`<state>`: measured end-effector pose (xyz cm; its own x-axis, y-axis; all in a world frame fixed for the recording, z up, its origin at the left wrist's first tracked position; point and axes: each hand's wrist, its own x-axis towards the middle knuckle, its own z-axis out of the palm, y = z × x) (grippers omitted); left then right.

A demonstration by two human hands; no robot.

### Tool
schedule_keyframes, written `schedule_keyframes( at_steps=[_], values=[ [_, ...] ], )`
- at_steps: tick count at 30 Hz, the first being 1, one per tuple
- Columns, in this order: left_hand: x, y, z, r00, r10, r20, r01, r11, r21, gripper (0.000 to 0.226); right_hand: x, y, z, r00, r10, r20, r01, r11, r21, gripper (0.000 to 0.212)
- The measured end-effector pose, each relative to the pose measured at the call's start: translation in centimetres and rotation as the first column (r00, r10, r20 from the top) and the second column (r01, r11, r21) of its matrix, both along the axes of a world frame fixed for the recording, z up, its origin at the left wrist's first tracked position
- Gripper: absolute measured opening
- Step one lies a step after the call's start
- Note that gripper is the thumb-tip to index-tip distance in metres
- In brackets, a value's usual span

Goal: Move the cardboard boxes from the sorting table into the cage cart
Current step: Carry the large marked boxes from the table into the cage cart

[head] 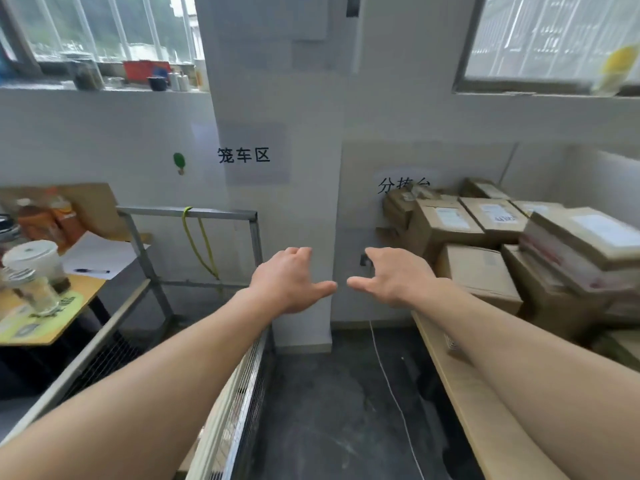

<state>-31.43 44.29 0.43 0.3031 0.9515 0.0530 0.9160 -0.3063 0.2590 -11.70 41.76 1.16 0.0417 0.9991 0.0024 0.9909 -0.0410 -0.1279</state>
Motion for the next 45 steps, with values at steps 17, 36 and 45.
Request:
schedule_keyframes(
  at_steps=[17,36,45],
  values=[
    [18.6,-11.4,1.1,0.902,-0.432,0.015,0.432,0.902,-0.017,0.085,15.7,-18.6,0.5,0.945,-0.325,0.027,0.324,0.945,0.043,0.061],
    [36.3,-22.6,-0.7,0.748,-0.663,0.032,0.664,0.747,-0.027,0.083,31.6,-34.3,-1.2,0.784,-0.614,0.091,0.619,0.784,-0.048,0.072],
    [40.0,-26.3,-2.3,0.646,-0.762,0.044,0.763,0.642,-0.074,0.08,33.3,-40.1,-1.9,0.656,-0.753,0.045,0.755,0.655,-0.04,0.063]
  ],
)
